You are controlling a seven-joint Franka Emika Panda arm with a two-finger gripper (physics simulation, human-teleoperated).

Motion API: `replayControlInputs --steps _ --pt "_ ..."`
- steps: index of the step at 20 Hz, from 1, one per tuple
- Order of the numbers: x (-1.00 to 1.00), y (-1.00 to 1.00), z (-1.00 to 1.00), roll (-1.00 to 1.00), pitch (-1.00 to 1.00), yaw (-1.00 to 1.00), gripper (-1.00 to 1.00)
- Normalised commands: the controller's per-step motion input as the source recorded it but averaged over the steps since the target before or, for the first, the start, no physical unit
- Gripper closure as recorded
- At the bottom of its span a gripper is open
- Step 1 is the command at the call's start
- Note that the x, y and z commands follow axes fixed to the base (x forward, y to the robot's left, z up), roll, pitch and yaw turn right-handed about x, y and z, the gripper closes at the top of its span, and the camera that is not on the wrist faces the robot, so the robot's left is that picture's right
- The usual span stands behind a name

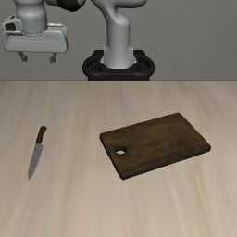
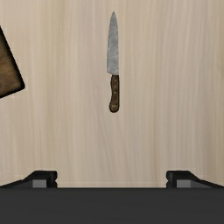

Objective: Pick up the knife and place it on the cutting board

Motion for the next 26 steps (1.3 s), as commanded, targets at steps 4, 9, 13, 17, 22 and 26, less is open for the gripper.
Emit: replayControlInputs --steps 4,9,13,17,22,26 --pt "1.0 0.0 0.0 0.0 0.0 0.0 -1.0" --pt "0.4 -0.2 0.0 0.0 0.0 0.0 -1.0" --pt "0.0 0.0 -1.0 0.0 0.0 0.0 -1.0" --pt "0.0 0.0 -1.0 0.0 0.0 0.0 -1.0" --pt "0.0 0.0 -1.0 0.0 0.0 0.0 -1.0" --pt "0.0 0.0 -1.0 0.0 0.0 0.0 -1.0"
